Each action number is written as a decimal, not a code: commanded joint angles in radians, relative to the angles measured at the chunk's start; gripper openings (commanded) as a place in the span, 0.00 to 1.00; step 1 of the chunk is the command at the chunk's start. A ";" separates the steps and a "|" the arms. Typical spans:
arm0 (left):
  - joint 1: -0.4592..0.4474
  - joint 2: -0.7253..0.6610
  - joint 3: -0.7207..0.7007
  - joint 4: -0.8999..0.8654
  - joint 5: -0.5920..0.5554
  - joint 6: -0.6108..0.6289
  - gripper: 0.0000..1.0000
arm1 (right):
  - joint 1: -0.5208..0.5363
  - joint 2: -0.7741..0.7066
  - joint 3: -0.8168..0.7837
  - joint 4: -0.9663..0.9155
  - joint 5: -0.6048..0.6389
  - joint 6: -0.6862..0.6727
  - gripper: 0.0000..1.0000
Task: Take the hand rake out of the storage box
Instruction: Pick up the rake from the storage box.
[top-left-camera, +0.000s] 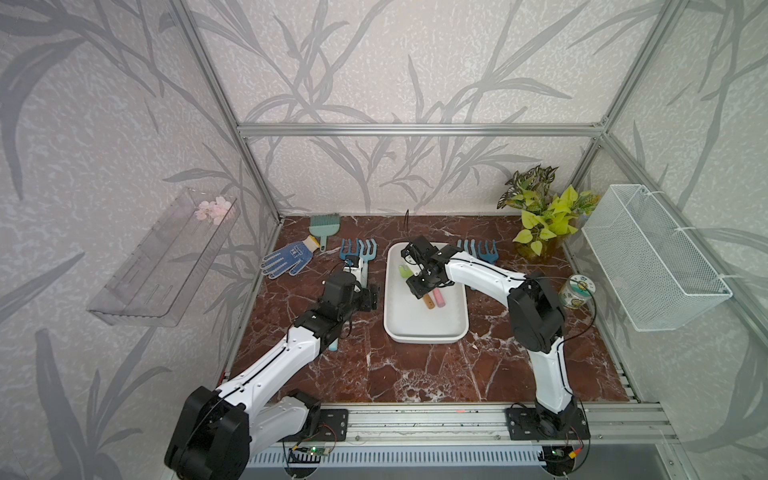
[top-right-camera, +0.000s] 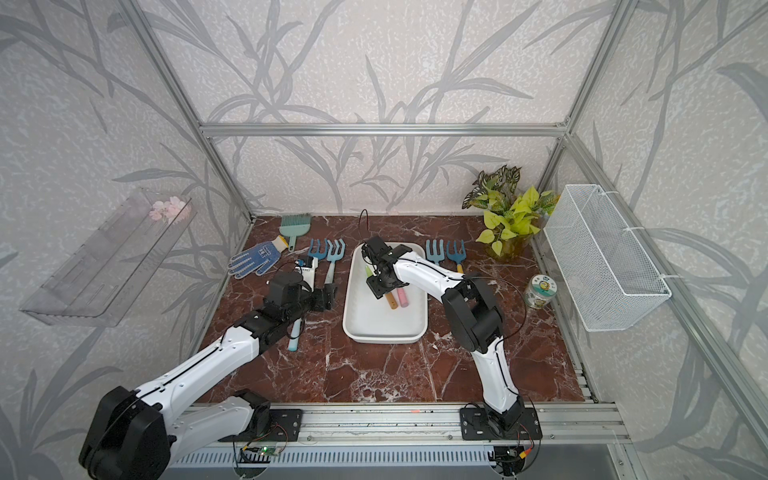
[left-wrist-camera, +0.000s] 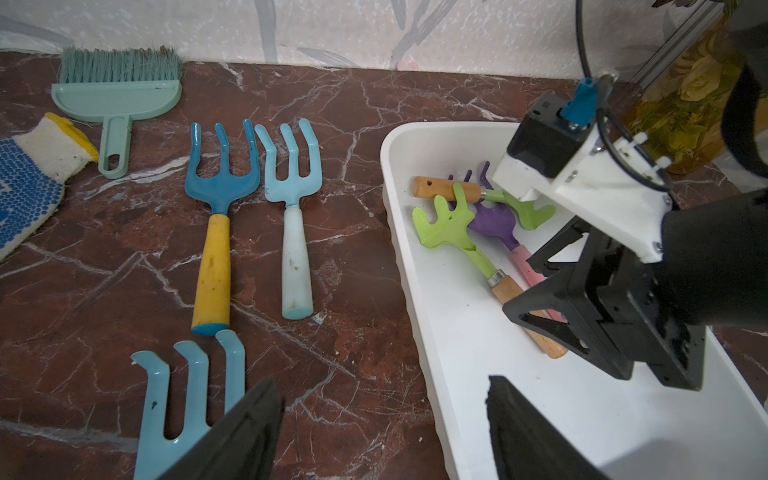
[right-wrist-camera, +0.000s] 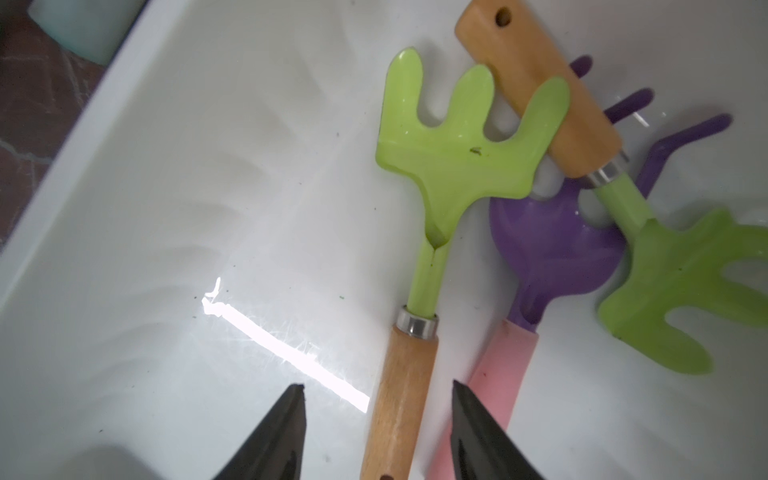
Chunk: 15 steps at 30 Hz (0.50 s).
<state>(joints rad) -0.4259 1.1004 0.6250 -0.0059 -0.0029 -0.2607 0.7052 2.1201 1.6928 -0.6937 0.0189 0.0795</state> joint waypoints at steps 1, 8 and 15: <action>0.003 -0.022 -0.013 0.017 0.003 0.015 0.79 | 0.004 0.035 0.034 -0.009 0.015 0.008 0.56; 0.004 -0.019 -0.013 0.018 0.009 0.015 0.79 | -0.004 0.098 0.076 -0.033 0.033 0.015 0.55; 0.003 -0.019 -0.017 0.024 0.016 0.017 0.80 | -0.019 0.132 0.093 -0.045 0.016 0.029 0.51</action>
<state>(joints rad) -0.4259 1.1004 0.6197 -0.0048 0.0025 -0.2607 0.6945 2.2272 1.7588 -0.7113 0.0360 0.0898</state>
